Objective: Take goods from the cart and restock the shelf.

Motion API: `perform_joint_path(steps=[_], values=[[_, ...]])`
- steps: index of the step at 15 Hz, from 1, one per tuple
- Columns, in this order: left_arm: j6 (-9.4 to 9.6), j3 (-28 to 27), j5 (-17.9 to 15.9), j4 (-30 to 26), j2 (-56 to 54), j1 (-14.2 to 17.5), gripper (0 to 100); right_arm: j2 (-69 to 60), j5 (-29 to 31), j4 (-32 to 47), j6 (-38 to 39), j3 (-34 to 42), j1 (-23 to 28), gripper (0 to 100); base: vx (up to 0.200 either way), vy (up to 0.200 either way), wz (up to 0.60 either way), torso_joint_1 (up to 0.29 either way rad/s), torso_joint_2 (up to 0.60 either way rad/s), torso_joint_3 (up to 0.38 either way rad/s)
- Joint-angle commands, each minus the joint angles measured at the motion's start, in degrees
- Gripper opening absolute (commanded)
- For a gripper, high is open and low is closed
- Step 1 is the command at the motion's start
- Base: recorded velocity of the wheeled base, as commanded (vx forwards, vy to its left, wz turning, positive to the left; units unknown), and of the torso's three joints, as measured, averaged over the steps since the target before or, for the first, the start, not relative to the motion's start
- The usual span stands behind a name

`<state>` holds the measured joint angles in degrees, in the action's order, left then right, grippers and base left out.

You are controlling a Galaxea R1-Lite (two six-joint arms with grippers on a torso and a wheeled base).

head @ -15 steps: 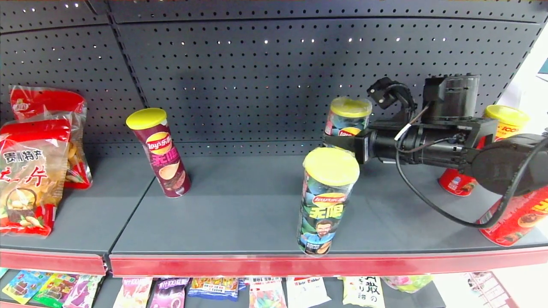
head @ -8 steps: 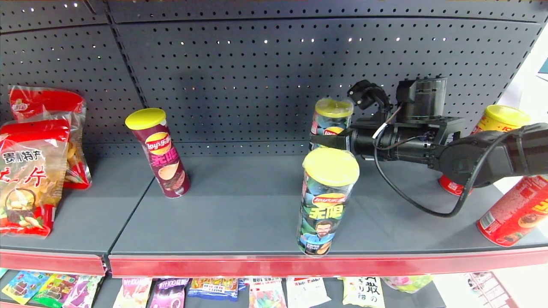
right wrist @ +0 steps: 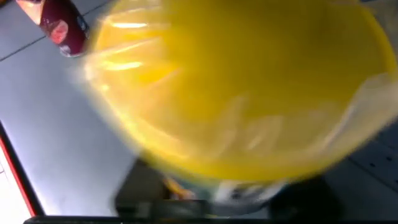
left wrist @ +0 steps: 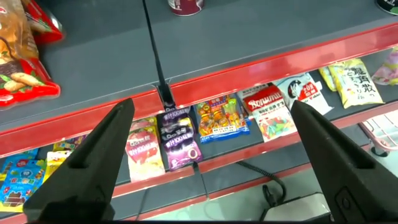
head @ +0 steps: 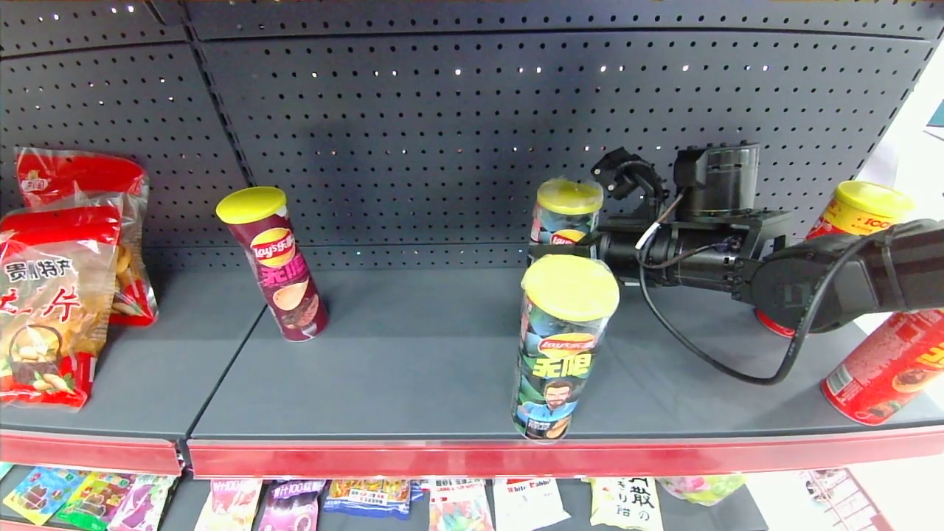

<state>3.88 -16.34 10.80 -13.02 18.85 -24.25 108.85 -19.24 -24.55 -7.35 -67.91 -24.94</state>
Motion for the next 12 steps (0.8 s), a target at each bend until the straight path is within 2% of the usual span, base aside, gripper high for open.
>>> perform_joint_path(steps=[1,4,12], values=[[-0.01,0.16,0.01,0.1,0.14,-0.01,100,-1.18,0.16,0.03,0.06,0.85,-0.02,100,0.0,0.0,0.0,0.0,0.0,0.0],[-0.01,0.08,0.01,0.1,0.14,-0.01,100,-3.47,1.13,0.03,0.23,2.52,-0.72,100,0.0,0.0,0.0,0.0,0.0,0.0],[-0.01,-0.54,0.1,0.1,1.1,-0.01,100,-14.54,9.13,0.03,3.4,15.44,-0.55,100,0.0,0.0,0.0,0.0,0.0,0.0]])
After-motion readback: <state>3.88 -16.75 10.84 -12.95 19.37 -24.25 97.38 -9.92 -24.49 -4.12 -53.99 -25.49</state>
